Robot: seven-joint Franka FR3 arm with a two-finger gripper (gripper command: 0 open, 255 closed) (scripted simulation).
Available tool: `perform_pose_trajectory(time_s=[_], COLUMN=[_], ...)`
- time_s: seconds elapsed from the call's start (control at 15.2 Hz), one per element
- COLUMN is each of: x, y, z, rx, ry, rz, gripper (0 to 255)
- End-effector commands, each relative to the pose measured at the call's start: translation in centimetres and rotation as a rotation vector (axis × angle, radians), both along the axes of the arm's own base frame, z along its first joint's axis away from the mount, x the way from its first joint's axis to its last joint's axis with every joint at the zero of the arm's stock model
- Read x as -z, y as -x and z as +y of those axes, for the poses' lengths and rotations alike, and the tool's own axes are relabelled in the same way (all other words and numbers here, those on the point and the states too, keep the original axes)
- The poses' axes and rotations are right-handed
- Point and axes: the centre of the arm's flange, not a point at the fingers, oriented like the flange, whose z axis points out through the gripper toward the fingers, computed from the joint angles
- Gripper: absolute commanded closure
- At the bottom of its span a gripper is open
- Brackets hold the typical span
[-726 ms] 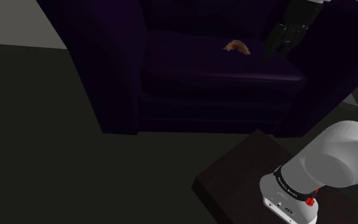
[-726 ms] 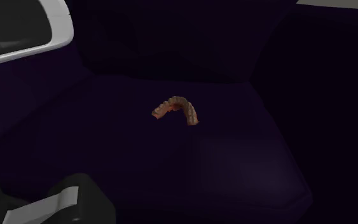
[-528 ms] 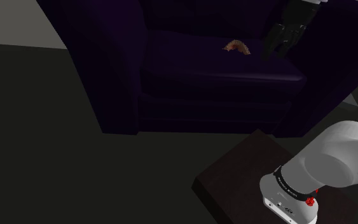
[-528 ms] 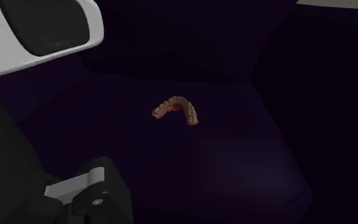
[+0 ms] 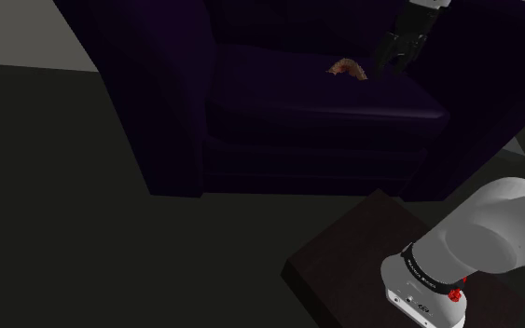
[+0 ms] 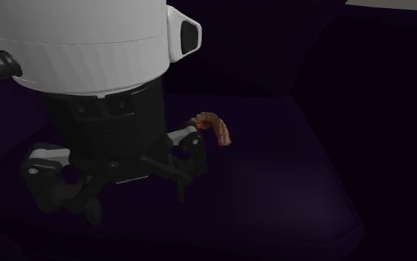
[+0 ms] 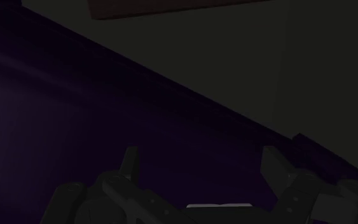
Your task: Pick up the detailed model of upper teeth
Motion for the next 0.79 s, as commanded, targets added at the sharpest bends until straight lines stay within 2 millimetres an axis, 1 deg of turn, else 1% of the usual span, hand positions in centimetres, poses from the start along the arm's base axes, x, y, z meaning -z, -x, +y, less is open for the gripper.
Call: perform_pose_trajectory(time_s=[0.0,0.73], x=[1.0,4.5], y=[-1.8,-10.9], z=[-1.8,-12.5], rx=[0.005,0.031], ry=[0.001,0.001], rz=[-0.001,-0.003], gripper=[0,0])
